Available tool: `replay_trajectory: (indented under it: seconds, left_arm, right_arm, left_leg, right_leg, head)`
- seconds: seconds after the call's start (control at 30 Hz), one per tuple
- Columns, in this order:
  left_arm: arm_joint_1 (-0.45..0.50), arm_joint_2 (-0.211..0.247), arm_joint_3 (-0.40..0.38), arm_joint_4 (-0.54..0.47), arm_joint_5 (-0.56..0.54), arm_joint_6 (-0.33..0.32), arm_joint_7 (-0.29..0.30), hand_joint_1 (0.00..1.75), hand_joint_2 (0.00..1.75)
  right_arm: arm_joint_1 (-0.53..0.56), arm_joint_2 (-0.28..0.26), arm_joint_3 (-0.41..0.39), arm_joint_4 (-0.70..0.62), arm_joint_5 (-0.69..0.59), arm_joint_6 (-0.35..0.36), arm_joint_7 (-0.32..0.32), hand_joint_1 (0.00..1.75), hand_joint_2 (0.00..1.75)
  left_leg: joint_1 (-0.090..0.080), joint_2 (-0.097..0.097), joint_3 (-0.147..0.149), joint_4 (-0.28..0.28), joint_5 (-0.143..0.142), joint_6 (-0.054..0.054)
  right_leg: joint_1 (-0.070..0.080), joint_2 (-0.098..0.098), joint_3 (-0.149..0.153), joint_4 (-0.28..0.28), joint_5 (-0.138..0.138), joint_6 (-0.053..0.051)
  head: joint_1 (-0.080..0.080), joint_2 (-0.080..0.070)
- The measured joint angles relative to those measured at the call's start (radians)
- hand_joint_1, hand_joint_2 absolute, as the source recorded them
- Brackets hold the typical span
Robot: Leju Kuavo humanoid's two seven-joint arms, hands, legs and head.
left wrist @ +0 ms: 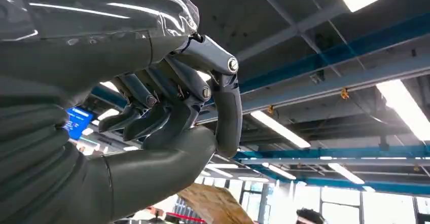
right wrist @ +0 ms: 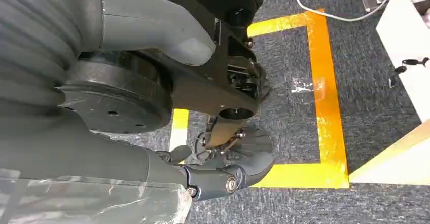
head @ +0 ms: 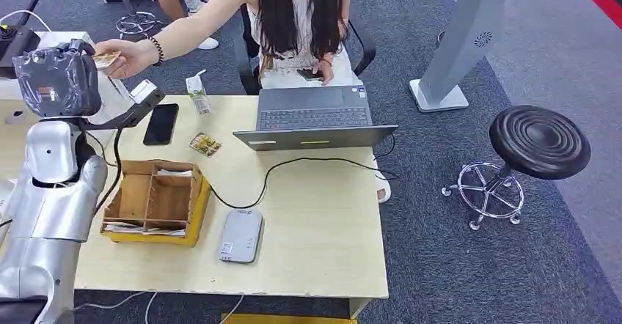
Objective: Pass the card to the sensor for recognition and then transmit it.
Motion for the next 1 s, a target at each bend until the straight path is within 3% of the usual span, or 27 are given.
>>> replay_trajectory:
  seconds: [0.13, 0.17, 0.2, 0.23, 1.0]
  left_arm:
    - [0.001, 0.0, -0.004, 0.003, 0.0, 0.011, 0.002, 1.75, 1.75]
    - [0.002, 0.0, -0.004, 0.003, 0.0, 0.012, 0.002, 0.17, 1.75]
    - [0.002, 0.0, -0.005, 0.003, 0.0, 0.013, 0.002, 0.4, 1.75]
    - [0.003, 0.0, -0.005, 0.003, -0.002, 0.014, 0.002, 0.0, 1.75]
    - [0.044, 0.0, -0.006, 0.003, -0.021, 0.048, 0.016, 0.0, 1.75]
  right_arm:
    - [0.002, 0.0, 0.001, 0.0, 0.001, 0.0, 0.003, 0.0, 1.75]
    - [0.003, 0.0, 0.001, 0.0, 0.001, 0.0, 0.003, 0.0, 1.75]
    - [0.003, 0.0, 0.001, 0.0, 0.001, 0.0, 0.003, 0.0, 1.75]
    - [0.004, 0.0, 0.001, 0.0, 0.001, 0.0, 0.003, 0.0, 1.75]
    - [0.011, 0.0, 0.017, 0.0, 0.007, -0.001, 0.005, 0.0, 1.75]
  left_leg:
    - [0.0, 0.0, 0.0, 0.0, 0.0, 0.0]
    - [0.0, 0.0, 0.0, 0.0, 0.0, 0.0]
    - [0.0, 0.0, 0.0, 0.0, 0.0, 0.0]
    - [0.0, 0.0, 0.0, 0.0, 0.0, 0.0]
    - [0.0, 0.0, 0.0, 0.0, 0.0, 0.0]
  right_leg:
    - [0.0, 0.0, 0.0, 0.0, 0.0, 0.0]
    - [0.0, 0.0, 0.0, 0.0, 0.0, 0.0]
    - [0.0, 0.0, 0.0, 0.0, 0.0, 0.0]
    - [0.0, 0.0, 0.0, 0.0, 0.0, 0.0]
    - [0.0, 0.0, 0.0, 0.0, 0.0, 0.0]
  head:
    - [0.0, 0.0]
    - [0.0, 0.0]
    - [0.0, 0.0]
    - [0.0, 0.0]
    - [0.0, 0.0]
